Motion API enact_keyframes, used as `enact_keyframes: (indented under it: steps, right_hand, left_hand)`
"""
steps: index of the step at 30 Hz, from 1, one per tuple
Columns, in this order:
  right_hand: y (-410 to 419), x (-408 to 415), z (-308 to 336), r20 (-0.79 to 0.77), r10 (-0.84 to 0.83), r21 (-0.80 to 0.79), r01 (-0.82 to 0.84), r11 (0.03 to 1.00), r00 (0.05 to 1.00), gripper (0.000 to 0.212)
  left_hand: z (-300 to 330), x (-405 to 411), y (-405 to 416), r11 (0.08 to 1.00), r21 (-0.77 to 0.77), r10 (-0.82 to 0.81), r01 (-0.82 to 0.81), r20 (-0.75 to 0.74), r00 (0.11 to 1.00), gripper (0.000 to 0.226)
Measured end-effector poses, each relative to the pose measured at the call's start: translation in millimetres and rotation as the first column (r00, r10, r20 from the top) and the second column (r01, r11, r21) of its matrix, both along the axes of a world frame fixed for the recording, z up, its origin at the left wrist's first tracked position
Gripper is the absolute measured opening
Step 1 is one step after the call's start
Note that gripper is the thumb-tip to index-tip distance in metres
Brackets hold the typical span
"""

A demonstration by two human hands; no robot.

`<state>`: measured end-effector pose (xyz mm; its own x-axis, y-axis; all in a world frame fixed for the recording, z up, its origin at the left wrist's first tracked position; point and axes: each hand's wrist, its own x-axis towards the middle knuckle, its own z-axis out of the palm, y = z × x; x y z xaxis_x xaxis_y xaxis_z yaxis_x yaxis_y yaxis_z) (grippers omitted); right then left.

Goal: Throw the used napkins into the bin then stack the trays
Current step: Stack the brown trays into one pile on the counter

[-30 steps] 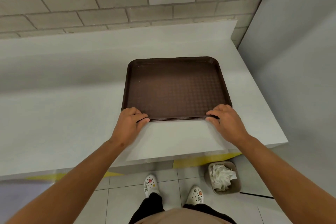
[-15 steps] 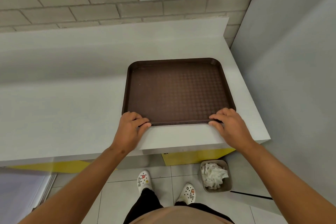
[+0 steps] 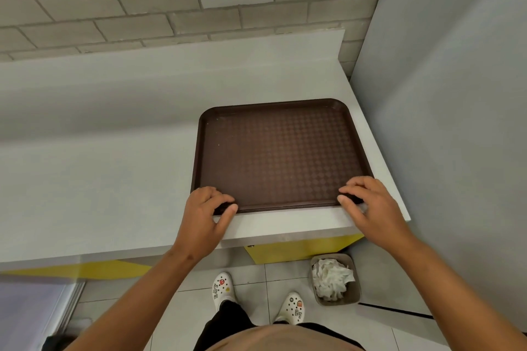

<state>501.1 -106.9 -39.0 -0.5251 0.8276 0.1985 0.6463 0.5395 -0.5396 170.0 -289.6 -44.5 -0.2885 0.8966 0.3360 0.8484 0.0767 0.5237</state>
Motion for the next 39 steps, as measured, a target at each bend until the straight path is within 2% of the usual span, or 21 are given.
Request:
enact_keyframes:
  steps: [2,4,6,8,10,15,22,26,28,31,34,39]
  right_hand:
    - [4,-1,1,-0.055,-0.083,0.006,0.084,0.996,0.995,0.024]
    - [10,-4,3,-0.079,-0.164,-0.047,0.161,0.986,0.983,0.031]
    - [17,-9,4,-0.054,-0.234,-0.182,0.221,0.958,0.971,0.047]
    - [23,-16,3,0.004,-0.259,-0.300,0.248,0.921,0.966,0.063]
    - [26,-20,-1,0.053,-0.244,-0.328,0.248,0.912,0.968,0.068]
    - [22,-18,-4,0.017,-0.249,-0.285,0.243,0.927,0.968,0.058]
    - [17,1,-7,0.005,-0.270,-0.255,0.263,0.931,0.963,0.055]
    - [13,10,-10,0.042,-0.291,-0.226,0.293,0.929,0.956,0.050]
    - [9,10,-13,0.082,-0.268,-0.083,0.274,0.958,0.960,0.045]
    - [2,1,-14,0.136,-0.157,0.109,0.143,0.984,0.978,0.048]
    - [-2,-13,-11,0.199,-0.112,0.125,0.088,0.988,0.974,0.058]
    - [4,-20,-20,0.283,-0.171,0.108,0.146,0.983,0.944,0.069]
  left_hand:
    - [5,-7,5,0.996,0.022,0.087,-0.089,0.057,0.995,0.024]
    - [8,-16,12,0.973,-0.032,0.229,-0.227,0.162,0.960,0.027]
    - [8,-22,19,0.939,-0.128,0.343,-0.319,0.302,0.889,0.043]
    - [9,-20,27,0.907,-0.214,0.422,-0.363,0.458,0.783,0.059]
    - [9,-16,32,0.895,-0.247,0.447,-0.372,0.523,0.726,0.064]
    - [7,-11,31,0.889,-0.266,0.457,-0.372,0.483,0.747,0.063]
    - [5,7,25,0.895,-0.263,0.445,-0.361,0.461,0.768,0.068]
    - [4,14,20,0.909,-0.293,0.399,-0.298,0.395,0.828,0.073]
    - [3,13,18,0.909,-0.323,0.366,-0.265,0.313,0.876,0.080]
    - [4,17,18,0.890,-0.368,0.316,-0.269,0.071,0.946,0.090]
    - [5,27,22,0.896,-0.343,0.265,-0.284,-0.102,0.959,0.093]
    - [3,27,28,0.883,-0.345,0.291,-0.317,-0.125,0.948,0.094]
